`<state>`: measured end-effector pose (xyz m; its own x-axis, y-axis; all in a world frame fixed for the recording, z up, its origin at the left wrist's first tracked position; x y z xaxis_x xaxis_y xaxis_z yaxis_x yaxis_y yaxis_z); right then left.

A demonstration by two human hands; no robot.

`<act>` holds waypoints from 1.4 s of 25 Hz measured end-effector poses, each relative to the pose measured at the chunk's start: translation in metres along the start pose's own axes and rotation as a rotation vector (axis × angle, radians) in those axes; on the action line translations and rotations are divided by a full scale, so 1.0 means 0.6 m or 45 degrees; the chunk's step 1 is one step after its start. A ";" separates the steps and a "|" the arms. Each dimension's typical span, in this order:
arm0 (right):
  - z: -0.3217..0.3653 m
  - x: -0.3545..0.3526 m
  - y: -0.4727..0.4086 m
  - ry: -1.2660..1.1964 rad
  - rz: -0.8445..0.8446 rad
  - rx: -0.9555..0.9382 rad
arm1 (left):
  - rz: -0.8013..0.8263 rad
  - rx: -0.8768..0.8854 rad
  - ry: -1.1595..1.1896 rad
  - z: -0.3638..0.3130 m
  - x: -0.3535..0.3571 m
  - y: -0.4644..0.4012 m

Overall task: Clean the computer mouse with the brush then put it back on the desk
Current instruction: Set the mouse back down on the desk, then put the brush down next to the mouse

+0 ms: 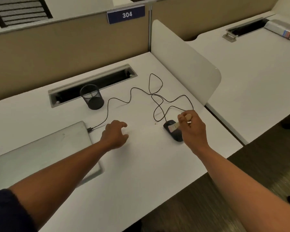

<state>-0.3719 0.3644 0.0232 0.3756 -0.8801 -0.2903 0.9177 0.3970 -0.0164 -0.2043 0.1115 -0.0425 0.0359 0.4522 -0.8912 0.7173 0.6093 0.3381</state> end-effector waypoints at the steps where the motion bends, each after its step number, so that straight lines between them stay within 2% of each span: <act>1: 0.007 0.016 0.003 -0.067 0.019 0.036 | -0.009 -0.026 -0.040 0.030 -0.007 0.012; 5: 0.049 0.105 0.015 -0.126 0.162 0.029 | 0.006 -0.151 -0.145 0.153 -0.038 0.039; 9: 0.100 0.214 0.009 -0.069 0.364 -0.024 | 0.133 -0.256 -0.222 0.245 -0.067 0.039; 13: 0.166 0.327 -0.023 0.096 0.506 -0.285 | 0.276 -0.268 -0.271 0.298 -0.087 0.026; 16: 0.209 0.407 -0.059 0.229 0.509 -0.506 | 0.333 -0.243 -0.321 0.323 -0.092 0.008; 18: 0.219 0.457 -0.087 0.316 0.518 -0.556 | 0.351 -0.212 -0.332 0.331 -0.092 0.002; 24: 0.197 0.584 -0.129 0.623 0.641 -0.567 | 0.352 -0.121 -0.352 0.342 -0.088 -0.004; 29: 0.186 0.642 -0.140 0.958 0.726 -0.622 | 0.348 -0.082 -0.377 0.346 -0.085 -0.007; 32: 0.175 0.658 -0.142 1.156 0.768 -0.578 | 0.341 -0.061 -0.384 0.348 -0.083 -0.011; 35: 0.159 0.662 -0.141 1.155 0.844 -0.465 | 0.337 -0.057 -0.393 0.350 -0.081 -0.011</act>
<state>-0.2878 -0.0436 0.0003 0.3996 -0.0260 -0.9163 0.4313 0.8874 0.1629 -0.0645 -0.0515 -0.0649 0.4269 0.3849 -0.8183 0.6245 0.5290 0.5746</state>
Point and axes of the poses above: each hand's wrist, its own y-axis away from the middle knuckle, its own x-axis out of the palm, z = x × y, the point moved 6 cm from there along -y, towards the middle knuckle, and after that the axes turned 9 degrees about -y, right-handed, at the moved point
